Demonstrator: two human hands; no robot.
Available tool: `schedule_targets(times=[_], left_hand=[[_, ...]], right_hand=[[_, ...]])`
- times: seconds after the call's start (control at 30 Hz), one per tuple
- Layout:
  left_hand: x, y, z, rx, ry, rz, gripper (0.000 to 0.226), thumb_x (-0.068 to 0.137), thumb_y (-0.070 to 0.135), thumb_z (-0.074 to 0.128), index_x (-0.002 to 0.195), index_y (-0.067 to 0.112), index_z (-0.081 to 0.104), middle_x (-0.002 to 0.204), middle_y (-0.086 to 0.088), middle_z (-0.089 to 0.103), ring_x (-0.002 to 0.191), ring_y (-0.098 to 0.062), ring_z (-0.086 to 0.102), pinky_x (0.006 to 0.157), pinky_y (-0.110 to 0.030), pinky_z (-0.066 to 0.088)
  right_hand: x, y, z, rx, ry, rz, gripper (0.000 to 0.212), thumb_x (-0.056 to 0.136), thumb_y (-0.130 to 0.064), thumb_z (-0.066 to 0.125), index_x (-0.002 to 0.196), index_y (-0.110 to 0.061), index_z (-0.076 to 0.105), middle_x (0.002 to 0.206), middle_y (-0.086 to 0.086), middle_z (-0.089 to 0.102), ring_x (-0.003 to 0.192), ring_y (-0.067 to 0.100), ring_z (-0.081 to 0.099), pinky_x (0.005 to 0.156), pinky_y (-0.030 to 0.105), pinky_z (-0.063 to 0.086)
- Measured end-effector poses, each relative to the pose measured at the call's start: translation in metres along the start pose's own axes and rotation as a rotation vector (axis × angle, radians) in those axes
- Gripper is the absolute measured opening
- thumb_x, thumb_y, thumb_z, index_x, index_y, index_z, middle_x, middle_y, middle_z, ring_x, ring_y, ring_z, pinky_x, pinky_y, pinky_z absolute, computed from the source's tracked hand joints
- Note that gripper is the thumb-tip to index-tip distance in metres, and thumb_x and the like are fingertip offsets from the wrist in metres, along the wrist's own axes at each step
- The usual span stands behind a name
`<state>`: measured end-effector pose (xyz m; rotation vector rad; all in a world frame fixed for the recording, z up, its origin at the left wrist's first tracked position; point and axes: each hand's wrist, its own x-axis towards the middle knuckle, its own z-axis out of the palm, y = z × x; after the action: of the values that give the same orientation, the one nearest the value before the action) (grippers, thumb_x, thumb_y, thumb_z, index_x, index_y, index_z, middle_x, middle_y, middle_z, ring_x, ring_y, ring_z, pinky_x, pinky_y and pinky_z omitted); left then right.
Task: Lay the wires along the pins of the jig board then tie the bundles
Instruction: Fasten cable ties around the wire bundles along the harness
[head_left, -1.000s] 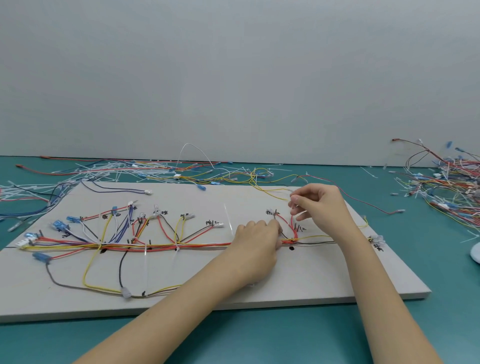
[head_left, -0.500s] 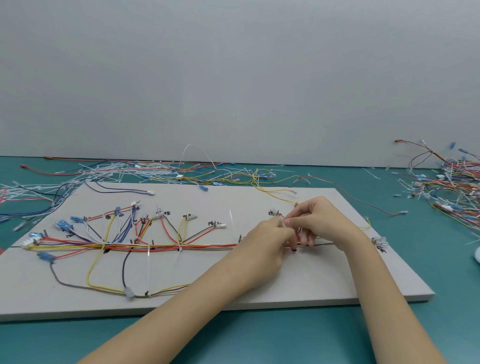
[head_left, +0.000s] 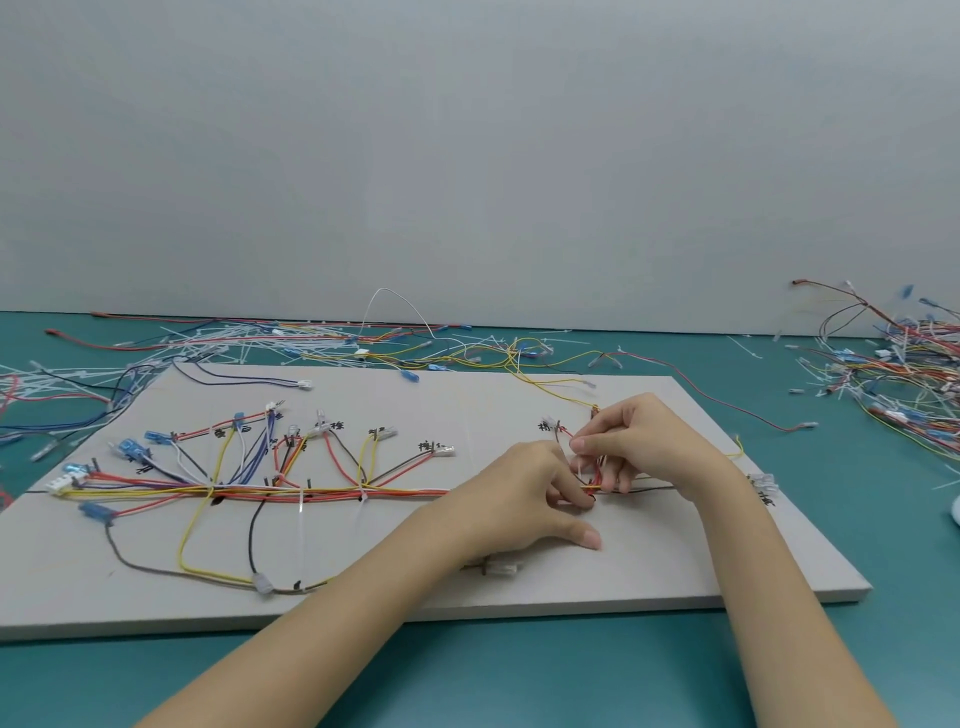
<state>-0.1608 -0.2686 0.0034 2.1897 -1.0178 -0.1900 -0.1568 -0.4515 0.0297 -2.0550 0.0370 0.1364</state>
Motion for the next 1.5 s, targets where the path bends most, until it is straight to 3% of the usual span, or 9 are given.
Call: schedule_targets(times=[0.13, 0.27, 0.37, 0.57, 0.73, 1.1, 1.3, 1.5], left_hand=[[0.005, -0.002, 0.006, -0.019, 0.094, 0.010, 0.023, 0.087, 0.031, 0.070, 0.089, 0.009, 0.076, 0.091, -0.004, 0.058, 0.078, -0.012, 0.050, 0.076, -0.031, 0.045], [0.015, 0.001, -0.001, -0.108, 0.080, -0.090, 0.026, 0.094, 0.023, 0.062, 0.068, 0.022, 0.059, 0.069, 0.011, 0.056, 0.062, 0.002, 0.049, 0.059, -0.015, 0.037], [0.023, 0.000, -0.009, -0.222, 0.095, -0.179, 0.026, 0.096, 0.024, 0.060, 0.070, 0.019, 0.059, 0.070, 0.000, 0.063, 0.063, -0.011, 0.056, 0.065, -0.025, 0.046], [0.027, -0.001, -0.016, -0.730, 0.091, -0.359, 0.023, 0.096, 0.018, 0.060, 0.079, 0.006, 0.069, 0.063, -0.002, 0.068, 0.050, -0.003, 0.063, 0.046, -0.011, 0.047], [0.030, 0.001, -0.024, -0.989, 0.010, -0.449, 0.012, 0.092, 0.003, 0.062, 0.086, -0.003, 0.070, 0.070, -0.009, 0.073, 0.063, -0.011, 0.072, 0.058, -0.015, 0.057], [0.025, 0.006, -0.012, -0.970, 0.068, -0.376, 0.011, 0.085, 0.011, 0.073, 0.085, 0.000, 0.073, 0.077, -0.012, 0.073, 0.067, -0.014, 0.072, 0.068, -0.018, 0.059], [0.025, 0.015, -0.008, -0.821, 0.046, -0.410, 0.014, 0.093, 0.011, 0.063, 0.083, 0.002, 0.066, 0.059, -0.003, 0.069, 0.050, -0.007, 0.065, 0.051, -0.014, 0.053], [0.026, 0.021, -0.002, -0.875, 0.158, -0.414, 0.017, 0.100, 0.012, 0.051, 0.090, 0.001, 0.057, 0.060, -0.006, 0.069, 0.050, -0.011, 0.067, 0.051, -0.017, 0.055]], right_hand=[[-0.002, -0.001, -0.002, 0.012, 0.002, -0.013, 0.008, 0.086, -0.004, 0.068, 0.085, 0.004, 0.070, 0.066, 0.013, 0.069, 0.044, 0.018, 0.058, 0.040, 0.024, 0.045], [-0.006, -0.002, -0.008, -0.007, 0.014, -0.034, 0.010, 0.082, -0.012, 0.074, 0.083, -0.001, 0.074, 0.062, 0.009, 0.065, 0.042, 0.012, 0.047, 0.038, 0.020, 0.035], [-0.008, -0.002, -0.011, -0.020, -0.050, -0.010, 0.011, 0.081, -0.013, 0.075, 0.083, -0.003, 0.075, 0.068, 0.009, 0.066, 0.046, 0.011, 0.048, 0.041, 0.020, 0.036], [-0.007, 0.000, -0.012, 0.035, -0.136, 0.077, 0.008, 0.084, -0.011, 0.072, 0.080, -0.004, 0.073, 0.074, 0.009, 0.070, 0.059, 0.013, 0.062, 0.049, 0.021, 0.046], [-0.004, 0.000, -0.013, 0.141, -0.117, 0.160, 0.014, 0.085, -0.006, 0.069, 0.073, -0.007, 0.075, 0.075, 0.013, 0.073, 0.061, 0.014, 0.068, 0.047, 0.017, 0.049], [-0.005, -0.003, -0.013, 0.123, -0.123, 0.211, 0.012, 0.082, -0.009, 0.069, 0.071, -0.010, 0.074, 0.079, 0.014, 0.074, 0.065, 0.015, 0.070, 0.049, 0.016, 0.049], [-0.007, -0.004, -0.012, 0.091, -0.117, 0.244, 0.005, 0.082, -0.009, 0.068, 0.084, -0.008, 0.073, 0.081, 0.015, 0.074, 0.066, 0.016, 0.072, 0.043, 0.017, 0.047], [-0.007, -0.005, -0.010, 0.059, -0.079, 0.243, 0.013, 0.084, -0.012, 0.069, 0.071, -0.010, 0.067, 0.063, 0.007, 0.068, 0.051, 0.010, 0.063, 0.042, 0.017, 0.037]])
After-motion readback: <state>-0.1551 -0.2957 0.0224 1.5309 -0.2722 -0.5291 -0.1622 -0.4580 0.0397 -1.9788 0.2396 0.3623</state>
